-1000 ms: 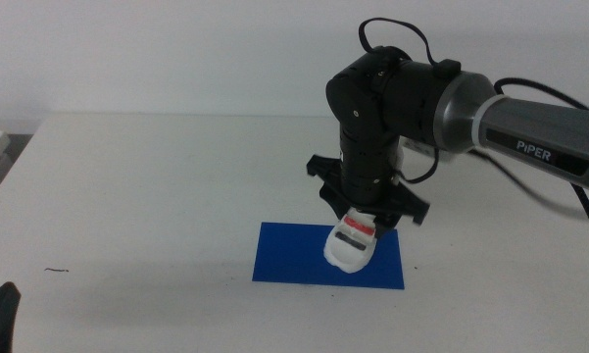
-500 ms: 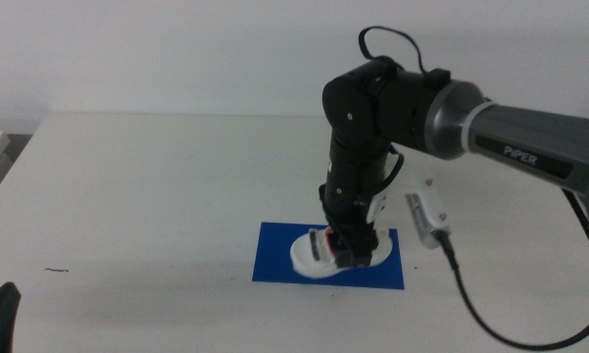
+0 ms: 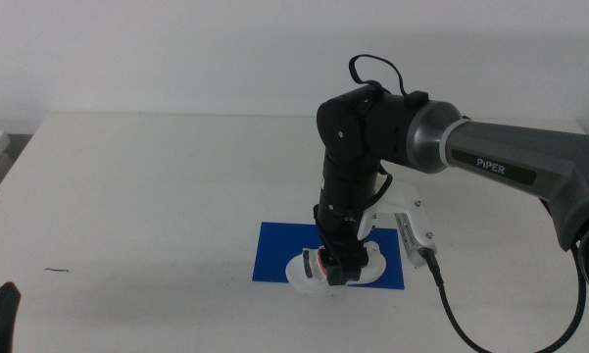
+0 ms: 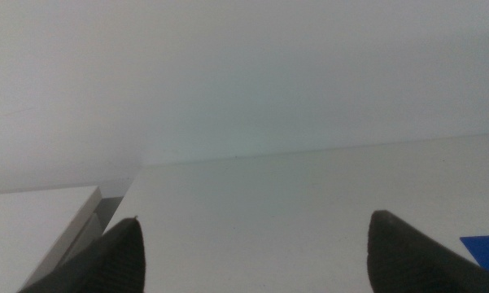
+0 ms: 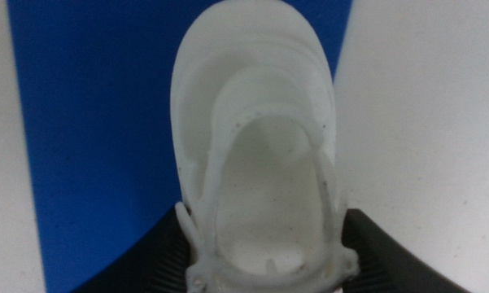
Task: Use one arm to grab the shoe from the table and place it on the mat.
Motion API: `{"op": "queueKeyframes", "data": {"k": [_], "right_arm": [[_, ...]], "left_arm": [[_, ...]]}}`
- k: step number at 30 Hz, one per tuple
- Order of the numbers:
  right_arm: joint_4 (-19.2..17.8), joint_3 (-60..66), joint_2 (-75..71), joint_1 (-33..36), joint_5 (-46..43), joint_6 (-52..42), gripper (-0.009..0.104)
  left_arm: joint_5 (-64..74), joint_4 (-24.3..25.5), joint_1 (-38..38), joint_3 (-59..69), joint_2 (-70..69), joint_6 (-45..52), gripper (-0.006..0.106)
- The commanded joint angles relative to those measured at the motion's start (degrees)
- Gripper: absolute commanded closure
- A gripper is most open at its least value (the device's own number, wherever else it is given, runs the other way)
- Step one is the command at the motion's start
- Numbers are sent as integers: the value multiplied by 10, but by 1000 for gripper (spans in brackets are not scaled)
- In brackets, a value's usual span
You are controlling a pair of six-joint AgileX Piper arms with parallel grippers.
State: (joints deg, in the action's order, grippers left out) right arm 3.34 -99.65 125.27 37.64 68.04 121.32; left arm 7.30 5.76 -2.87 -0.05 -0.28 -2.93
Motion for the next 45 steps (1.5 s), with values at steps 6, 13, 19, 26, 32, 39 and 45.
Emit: {"op": "queueKeyframes", "data": {"k": [6, 13, 19, 26, 32, 39, 45], "right_arm": [[0, 1, 0, -12, -21, 12, 91], [4, 0, -4, -20, -32, 12, 91], [-6, 0, -4, -23, -96, 12, 91], [37, 0, -4, -23, -37, 12, 91], [44, 0, -16, -23, -36, 12, 93], [43, -1, -38, -32, -39, 12, 94], [45, -1, -38, -41, -46, 12, 94]], "left_arm": [[-6, -2, 0, 1, 3, -2, 7], [-6, -2, 0, 1, 3, -2, 7], [-6, -2, 0, 1, 3, -2, 7], [-6, -2, 0, 1, 3, -2, 7], [-6, -2, 0, 1, 3, -2, 7], [-6, -2, 0, 1, 3, -2, 7], [-6, -2, 0, 1, 3, -2, 7]]}}
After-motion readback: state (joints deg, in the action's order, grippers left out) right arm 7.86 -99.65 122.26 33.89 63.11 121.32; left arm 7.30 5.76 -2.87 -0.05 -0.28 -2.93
